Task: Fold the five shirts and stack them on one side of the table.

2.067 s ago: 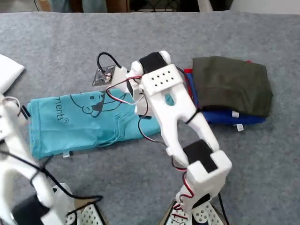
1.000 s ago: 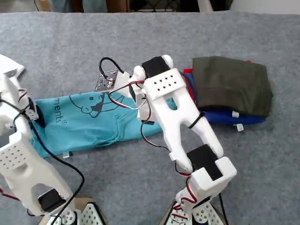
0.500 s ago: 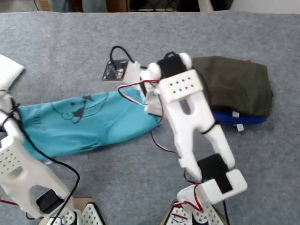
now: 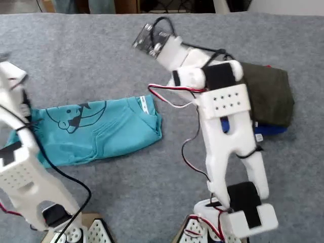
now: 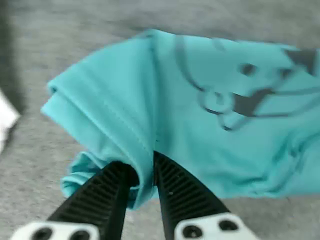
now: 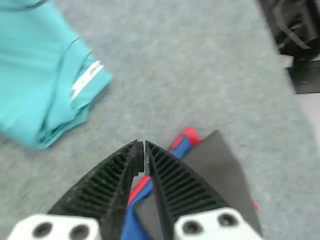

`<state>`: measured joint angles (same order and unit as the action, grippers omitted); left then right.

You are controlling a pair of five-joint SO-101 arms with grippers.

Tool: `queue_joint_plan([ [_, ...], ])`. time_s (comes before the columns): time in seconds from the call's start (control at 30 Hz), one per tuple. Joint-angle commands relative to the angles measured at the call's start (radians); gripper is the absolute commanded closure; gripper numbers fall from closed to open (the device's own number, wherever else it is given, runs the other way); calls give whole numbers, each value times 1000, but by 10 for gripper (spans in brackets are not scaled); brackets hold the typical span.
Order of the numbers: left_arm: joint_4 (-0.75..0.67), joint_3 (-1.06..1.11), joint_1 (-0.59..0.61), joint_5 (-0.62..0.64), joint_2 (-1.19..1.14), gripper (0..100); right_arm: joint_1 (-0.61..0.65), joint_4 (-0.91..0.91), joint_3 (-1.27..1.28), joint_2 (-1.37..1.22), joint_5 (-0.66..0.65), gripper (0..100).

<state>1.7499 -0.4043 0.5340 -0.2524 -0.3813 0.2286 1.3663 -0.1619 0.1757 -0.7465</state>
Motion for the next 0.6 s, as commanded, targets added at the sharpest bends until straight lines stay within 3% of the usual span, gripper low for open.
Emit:
queue_joint_plan([
  [0.0,9,99,-211,54,178,971,-80,-92,-7,81,29,984],
  [0.23,-38,176,-608,175,287,970,-356,-186,-7,183,31,984],
  [0.43,-172,176,-773,292,284,970,-589,-233,-2,234,-26,984],
  [0.57,-227,176,-849,316,270,970,-644,-253,-2,234,-26,984],
])
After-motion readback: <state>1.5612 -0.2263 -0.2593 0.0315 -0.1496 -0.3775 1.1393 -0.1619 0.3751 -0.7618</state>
